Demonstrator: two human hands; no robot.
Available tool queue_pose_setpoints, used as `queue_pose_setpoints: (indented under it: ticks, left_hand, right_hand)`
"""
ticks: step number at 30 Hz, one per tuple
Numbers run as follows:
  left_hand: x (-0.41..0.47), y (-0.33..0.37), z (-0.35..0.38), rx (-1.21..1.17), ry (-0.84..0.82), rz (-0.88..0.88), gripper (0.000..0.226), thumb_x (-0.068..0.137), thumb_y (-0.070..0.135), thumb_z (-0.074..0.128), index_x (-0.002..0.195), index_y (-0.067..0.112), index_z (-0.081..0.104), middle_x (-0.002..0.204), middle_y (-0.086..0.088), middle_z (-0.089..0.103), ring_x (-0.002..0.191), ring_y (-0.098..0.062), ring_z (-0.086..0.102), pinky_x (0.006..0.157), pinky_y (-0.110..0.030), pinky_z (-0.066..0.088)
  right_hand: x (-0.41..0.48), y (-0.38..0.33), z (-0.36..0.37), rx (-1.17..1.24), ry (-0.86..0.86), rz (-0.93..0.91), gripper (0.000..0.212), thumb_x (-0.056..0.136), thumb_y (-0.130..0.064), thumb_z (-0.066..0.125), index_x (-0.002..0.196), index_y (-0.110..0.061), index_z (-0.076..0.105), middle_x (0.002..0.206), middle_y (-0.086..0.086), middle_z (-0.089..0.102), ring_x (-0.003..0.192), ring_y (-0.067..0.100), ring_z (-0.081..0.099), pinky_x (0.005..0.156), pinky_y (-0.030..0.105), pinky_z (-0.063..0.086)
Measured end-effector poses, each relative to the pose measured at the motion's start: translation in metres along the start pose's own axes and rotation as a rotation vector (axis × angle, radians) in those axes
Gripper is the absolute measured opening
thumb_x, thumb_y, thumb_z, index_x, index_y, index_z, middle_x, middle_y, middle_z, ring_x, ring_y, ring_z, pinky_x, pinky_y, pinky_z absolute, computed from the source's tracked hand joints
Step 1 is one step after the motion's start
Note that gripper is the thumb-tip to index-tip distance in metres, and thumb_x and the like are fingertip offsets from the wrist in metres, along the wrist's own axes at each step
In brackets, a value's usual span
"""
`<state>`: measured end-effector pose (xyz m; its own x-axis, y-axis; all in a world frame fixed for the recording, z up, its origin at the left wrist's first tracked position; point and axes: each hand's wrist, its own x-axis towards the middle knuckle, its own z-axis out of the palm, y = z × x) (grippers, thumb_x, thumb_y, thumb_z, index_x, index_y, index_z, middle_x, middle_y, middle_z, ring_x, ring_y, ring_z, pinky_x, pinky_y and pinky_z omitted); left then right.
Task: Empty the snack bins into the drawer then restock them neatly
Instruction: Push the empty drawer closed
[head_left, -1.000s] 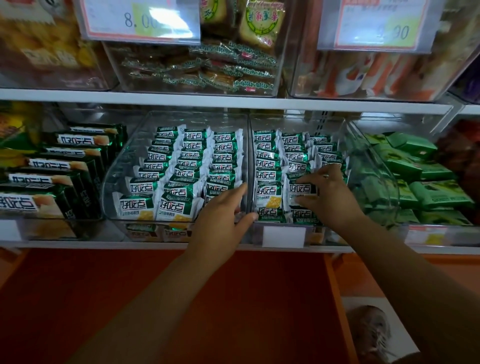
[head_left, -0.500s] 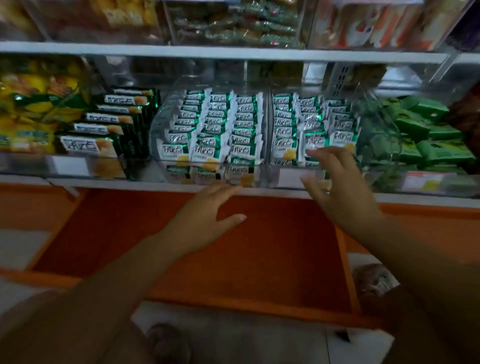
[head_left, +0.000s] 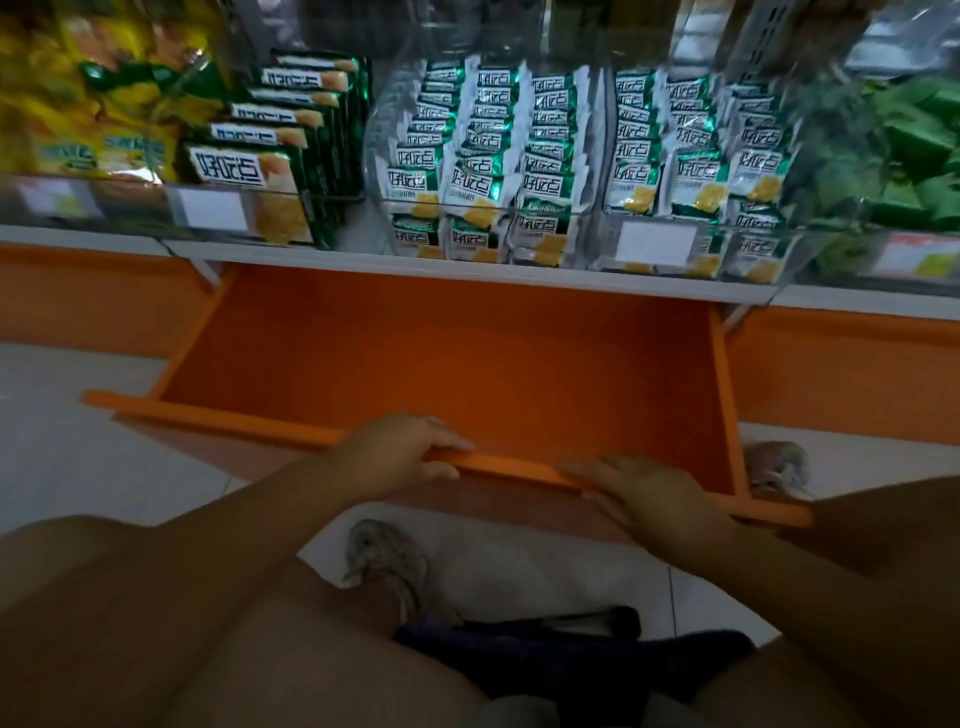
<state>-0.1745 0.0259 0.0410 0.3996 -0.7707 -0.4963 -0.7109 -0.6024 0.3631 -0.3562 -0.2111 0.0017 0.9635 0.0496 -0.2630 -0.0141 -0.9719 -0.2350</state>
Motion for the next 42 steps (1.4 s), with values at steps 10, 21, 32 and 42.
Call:
queue_pose_setpoints:
  ticks: [10, 21, 32, 42]
  left_hand:
    - [0.038, -0.014, -0.011, 0.061, 0.144, 0.009, 0.036, 0.097, 0.038, 0.056, 0.133, 0.036, 0.057, 0.137, 0.010, 0.054, 0.119, -0.013, 0.053, 0.095, -0.031, 0.045]
    - [0.077, -0.029, 0.036, 0.003, 0.804, -0.073, 0.043, 0.092, 0.044, 0.047, 0.118, 0.015, 0.065, 0.113, -0.008, 0.059, 0.103, -0.027, 0.052, 0.084, -0.038, 0.048]
    - [0.130, -0.065, 0.029, 0.031, 0.518, -0.242, 0.078, 0.098, 0.052, 0.041, 0.157, 0.018, 0.002, 0.164, -0.010, -0.003, 0.151, -0.027, -0.008, 0.121, -0.041, 0.000]
    - [0.168, -0.068, 0.015, 0.050, 0.564, -0.270, 0.078, 0.098, 0.052, 0.042, 0.156, 0.014, 0.007, 0.163, -0.012, 0.003, 0.150, -0.030, -0.004, 0.121, -0.044, 0.008]
  right_hand:
    - [0.030, 0.030, 0.006, -0.005, 0.295, -0.015, 0.036, 0.093, -0.041, 0.052, 0.128, -0.033, 0.057, 0.077, -0.005, 0.061, 0.060, 0.011, 0.055, 0.043, 0.012, 0.029]
    - [0.065, 0.013, 0.014, -0.015, 0.651, 0.271, 0.030, 0.085, -0.019, 0.068, 0.115, -0.016, 0.064, 0.107, 0.007, 0.060, 0.094, 0.026, 0.056, 0.077, 0.035, 0.044]
    - [0.111, 0.055, 0.039, -0.066, 0.346, 0.499, 0.073, 0.090, -0.040, 0.058, 0.152, -0.017, 0.026, 0.157, 0.018, 0.022, 0.147, 0.038, 0.011, 0.117, 0.055, 0.012]
    - [0.144, 0.085, 0.024, 0.008, 0.304, 0.506, 0.075, 0.092, -0.037, 0.055, 0.153, -0.022, 0.014, 0.162, 0.010, 0.005, 0.149, 0.032, -0.007, 0.119, 0.051, 0.014]
